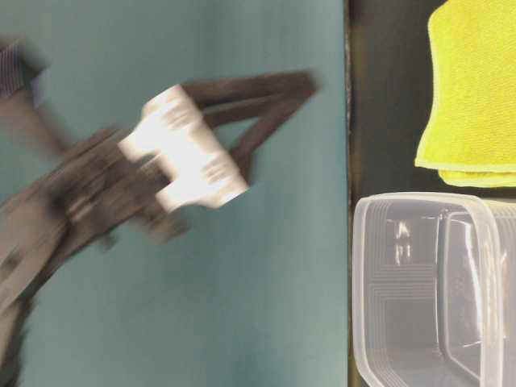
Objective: Place the yellow towel into the container with the left arm.
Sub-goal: 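Lower the left gripper and pinch the towel's near edge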
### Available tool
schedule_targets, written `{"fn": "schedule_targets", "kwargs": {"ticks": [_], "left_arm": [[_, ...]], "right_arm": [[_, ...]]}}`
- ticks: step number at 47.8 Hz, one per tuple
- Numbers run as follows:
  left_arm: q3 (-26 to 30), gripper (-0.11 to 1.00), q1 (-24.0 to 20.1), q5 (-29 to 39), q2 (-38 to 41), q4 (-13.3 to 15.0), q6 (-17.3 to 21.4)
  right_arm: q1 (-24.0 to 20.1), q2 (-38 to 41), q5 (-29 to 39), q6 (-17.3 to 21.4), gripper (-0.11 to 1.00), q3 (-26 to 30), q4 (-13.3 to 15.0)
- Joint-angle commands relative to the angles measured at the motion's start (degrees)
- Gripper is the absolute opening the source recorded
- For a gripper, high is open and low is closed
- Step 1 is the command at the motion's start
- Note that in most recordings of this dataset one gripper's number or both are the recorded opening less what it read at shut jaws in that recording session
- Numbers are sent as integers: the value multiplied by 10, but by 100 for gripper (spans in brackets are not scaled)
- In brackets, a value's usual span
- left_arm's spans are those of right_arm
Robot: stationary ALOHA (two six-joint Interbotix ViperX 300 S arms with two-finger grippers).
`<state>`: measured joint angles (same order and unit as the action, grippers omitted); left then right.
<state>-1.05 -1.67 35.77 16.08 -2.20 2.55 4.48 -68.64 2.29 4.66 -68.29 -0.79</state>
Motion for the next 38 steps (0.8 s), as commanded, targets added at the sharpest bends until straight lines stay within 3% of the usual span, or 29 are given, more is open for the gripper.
{"fn": "schedule_targets", "kwargs": {"ticks": [1,8,14,32,38], "left_arm": [[54,88,0,34,40,-3,21],[106,89,-2,94,107,-3,34],[119,89,-2,90,144,-3,43],[95,88,-2,67,187,-3,37],[96,79,4,78,185,-3,38]], "right_arm": [[1,1,-3,0,78,5,-2],[0,-1,-5,0,78,5,-2],[1,-4,-6,0,78,5,-2],[1,-15,-7,0,78,7,-1],[1,-15,-7,1,78,7,-2]]}}
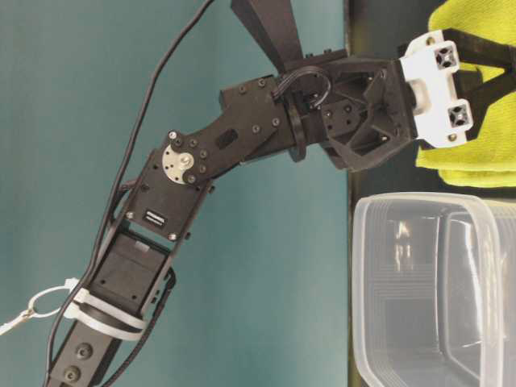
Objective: Place the yellow towel into the container with the left arm.
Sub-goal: 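Lower the left gripper and pinch the towel's near edge, then lift the towel and carry it left over the clear container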
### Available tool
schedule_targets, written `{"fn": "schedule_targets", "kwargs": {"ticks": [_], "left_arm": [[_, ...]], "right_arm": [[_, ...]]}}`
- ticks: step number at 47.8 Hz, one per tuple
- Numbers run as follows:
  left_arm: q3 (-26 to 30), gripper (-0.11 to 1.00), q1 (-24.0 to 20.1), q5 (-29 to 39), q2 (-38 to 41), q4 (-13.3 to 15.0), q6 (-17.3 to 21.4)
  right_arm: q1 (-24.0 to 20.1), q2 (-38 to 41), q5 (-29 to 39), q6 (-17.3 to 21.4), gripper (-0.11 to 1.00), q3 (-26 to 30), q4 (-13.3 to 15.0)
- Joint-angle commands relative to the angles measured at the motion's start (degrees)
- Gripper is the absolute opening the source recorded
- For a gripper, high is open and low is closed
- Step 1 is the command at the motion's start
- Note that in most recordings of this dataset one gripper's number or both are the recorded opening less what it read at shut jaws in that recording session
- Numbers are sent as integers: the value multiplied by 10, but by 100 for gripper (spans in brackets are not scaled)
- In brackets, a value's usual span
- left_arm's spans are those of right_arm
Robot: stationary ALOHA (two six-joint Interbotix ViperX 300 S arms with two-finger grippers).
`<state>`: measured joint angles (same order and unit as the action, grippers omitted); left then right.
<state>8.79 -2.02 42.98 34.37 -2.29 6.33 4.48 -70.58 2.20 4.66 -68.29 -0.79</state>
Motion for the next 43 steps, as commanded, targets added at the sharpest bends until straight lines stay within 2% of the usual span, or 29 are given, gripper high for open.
{"fn": "schedule_targets", "kwargs": {"ticks": [1,11,15,22,31,37,43], "left_arm": [[-3,75,9,8,3,-1,0],[9,21,24,10,-4,-2,7],[20,7,24,12,-17,-2,7],[51,7,21,40,-54,-2,7],[77,7,17,132,-150,-1,9],[55,7,8,189,-221,-2,10],[-4,7,-2,232,-290,-2,10]], "right_arm": [[1,4,-6,1,78,7,-2],[1,4,-6,1,78,8,-2],[2,4,-6,0,78,8,-2],[2,4,-6,0,78,8,-2],[2,3,-6,0,78,8,-2],[2,2,-6,0,78,8,-2],[1,2,-11,0,78,8,-2]]}}
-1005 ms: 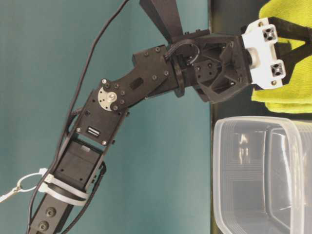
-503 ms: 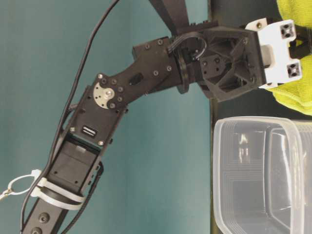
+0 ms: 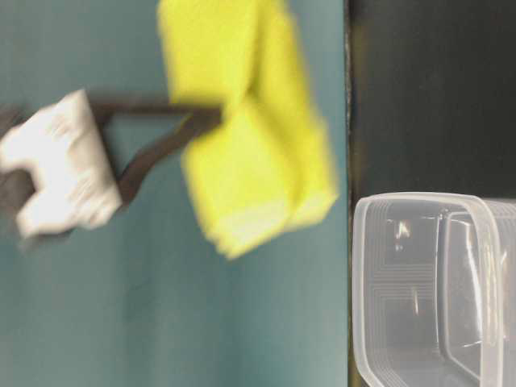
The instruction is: Place the yellow towel into the container with the left arm.
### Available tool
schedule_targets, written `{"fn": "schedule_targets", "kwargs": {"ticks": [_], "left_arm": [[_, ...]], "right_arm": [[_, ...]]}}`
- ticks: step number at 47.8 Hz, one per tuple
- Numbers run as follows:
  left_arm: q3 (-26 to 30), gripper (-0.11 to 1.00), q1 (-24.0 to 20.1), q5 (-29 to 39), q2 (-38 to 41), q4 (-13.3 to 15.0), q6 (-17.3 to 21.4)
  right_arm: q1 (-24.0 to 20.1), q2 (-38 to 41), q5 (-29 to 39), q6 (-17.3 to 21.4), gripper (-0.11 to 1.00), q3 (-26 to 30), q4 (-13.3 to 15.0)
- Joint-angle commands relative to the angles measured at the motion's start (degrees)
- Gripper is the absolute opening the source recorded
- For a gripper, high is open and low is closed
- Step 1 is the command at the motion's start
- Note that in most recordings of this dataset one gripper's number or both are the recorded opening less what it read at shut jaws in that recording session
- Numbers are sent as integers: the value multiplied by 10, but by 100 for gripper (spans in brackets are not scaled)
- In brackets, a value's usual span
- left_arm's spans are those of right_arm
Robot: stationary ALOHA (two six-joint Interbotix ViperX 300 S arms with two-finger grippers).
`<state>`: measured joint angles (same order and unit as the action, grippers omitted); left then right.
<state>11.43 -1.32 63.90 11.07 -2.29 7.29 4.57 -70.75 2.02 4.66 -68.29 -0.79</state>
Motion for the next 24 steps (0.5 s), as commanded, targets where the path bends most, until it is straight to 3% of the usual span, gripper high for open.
{"fn": "schedule_targets", "kwargs": {"ticks": [1,13,24], "left_arm": [[-43,7,-11,25,-67,-2,0],[-208,7,-13,-23,-165,-2,-7],[-258,7,-11,-78,-174,-2,-4]], "right_arm": [[0,4,-11,0,78,8,-2],[0,4,-15,0,78,8,-2],[0,4,-15,1,78,7,-2]]}}
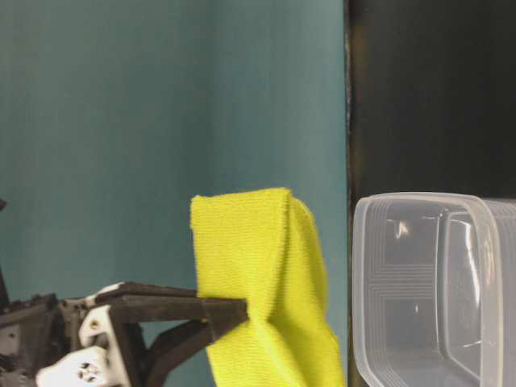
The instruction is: Place the yellow towel into the container with the left arm.
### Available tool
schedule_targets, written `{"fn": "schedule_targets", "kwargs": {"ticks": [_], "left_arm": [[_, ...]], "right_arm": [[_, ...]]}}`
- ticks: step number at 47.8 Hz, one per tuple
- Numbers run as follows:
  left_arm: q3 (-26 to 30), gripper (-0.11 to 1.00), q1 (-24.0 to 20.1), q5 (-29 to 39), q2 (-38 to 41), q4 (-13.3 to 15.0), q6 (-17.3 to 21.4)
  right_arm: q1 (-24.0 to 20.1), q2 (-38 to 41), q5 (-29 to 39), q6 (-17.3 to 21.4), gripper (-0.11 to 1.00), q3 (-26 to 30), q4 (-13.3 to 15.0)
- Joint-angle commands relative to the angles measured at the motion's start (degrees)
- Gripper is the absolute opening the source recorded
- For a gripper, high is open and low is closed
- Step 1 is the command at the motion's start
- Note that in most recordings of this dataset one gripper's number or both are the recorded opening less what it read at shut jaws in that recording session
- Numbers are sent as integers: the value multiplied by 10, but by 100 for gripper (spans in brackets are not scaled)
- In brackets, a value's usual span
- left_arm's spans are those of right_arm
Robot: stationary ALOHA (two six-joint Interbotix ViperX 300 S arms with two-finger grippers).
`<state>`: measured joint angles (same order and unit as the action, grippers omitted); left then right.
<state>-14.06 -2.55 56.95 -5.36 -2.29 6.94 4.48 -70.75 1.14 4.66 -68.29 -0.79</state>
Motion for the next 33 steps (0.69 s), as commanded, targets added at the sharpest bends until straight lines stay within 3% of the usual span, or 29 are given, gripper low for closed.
{"fn": "schedule_targets", "kwargs": {"ticks": [1,33], "left_arm": [[-4,7,1,-9,-8,-2,-1],[-28,7,5,-43,37,-2,3]], "right_arm": [[2,4,-6,1,78,8,-2],[2,5,-6,1,78,7,-2]]}}
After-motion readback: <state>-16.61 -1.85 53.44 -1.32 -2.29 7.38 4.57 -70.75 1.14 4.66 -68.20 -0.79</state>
